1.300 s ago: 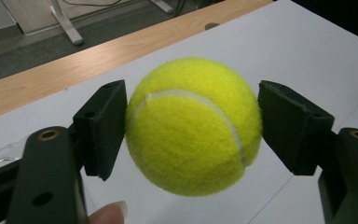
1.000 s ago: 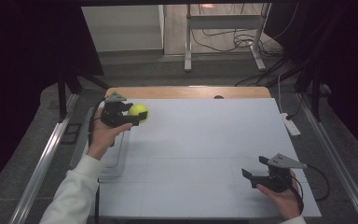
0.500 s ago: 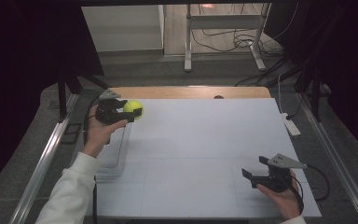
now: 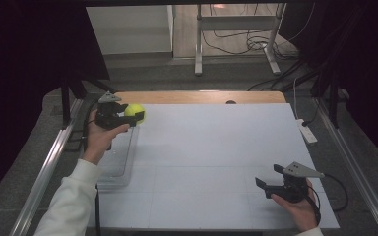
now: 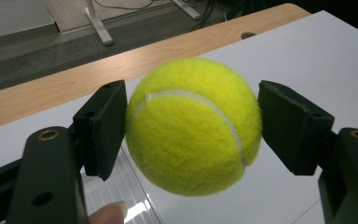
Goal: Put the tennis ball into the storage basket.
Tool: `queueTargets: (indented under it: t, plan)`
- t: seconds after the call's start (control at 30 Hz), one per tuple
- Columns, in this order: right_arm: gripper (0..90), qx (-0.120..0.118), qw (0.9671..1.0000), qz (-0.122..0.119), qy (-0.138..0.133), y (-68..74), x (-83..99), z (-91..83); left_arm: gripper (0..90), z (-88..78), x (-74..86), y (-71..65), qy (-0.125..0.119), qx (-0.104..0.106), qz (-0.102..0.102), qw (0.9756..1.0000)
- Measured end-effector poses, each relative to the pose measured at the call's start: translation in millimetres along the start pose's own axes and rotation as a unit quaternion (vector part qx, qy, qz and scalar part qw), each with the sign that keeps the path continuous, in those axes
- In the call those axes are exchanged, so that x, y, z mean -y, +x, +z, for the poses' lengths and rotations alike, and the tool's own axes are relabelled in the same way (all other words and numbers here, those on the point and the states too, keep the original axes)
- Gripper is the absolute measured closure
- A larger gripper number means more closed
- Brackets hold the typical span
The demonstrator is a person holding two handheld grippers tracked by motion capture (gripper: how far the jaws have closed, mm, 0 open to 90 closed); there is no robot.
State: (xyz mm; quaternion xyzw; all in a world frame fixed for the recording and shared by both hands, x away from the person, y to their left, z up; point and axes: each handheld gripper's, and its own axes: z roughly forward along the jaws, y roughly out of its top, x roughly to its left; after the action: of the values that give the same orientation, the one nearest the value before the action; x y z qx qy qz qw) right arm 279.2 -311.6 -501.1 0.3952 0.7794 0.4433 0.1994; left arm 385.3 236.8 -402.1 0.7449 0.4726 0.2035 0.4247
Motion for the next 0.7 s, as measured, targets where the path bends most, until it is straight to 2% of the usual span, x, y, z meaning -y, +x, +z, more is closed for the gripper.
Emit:
queueTargets:
  t: [0.7]
  plan:
    - [11.8,-0.001,1.0000,0.002,-0.001,-0.1,0.1,0.3,27.5,-0.6,1.7,18.4,0.002,-0.023,-0.017,0.9996]
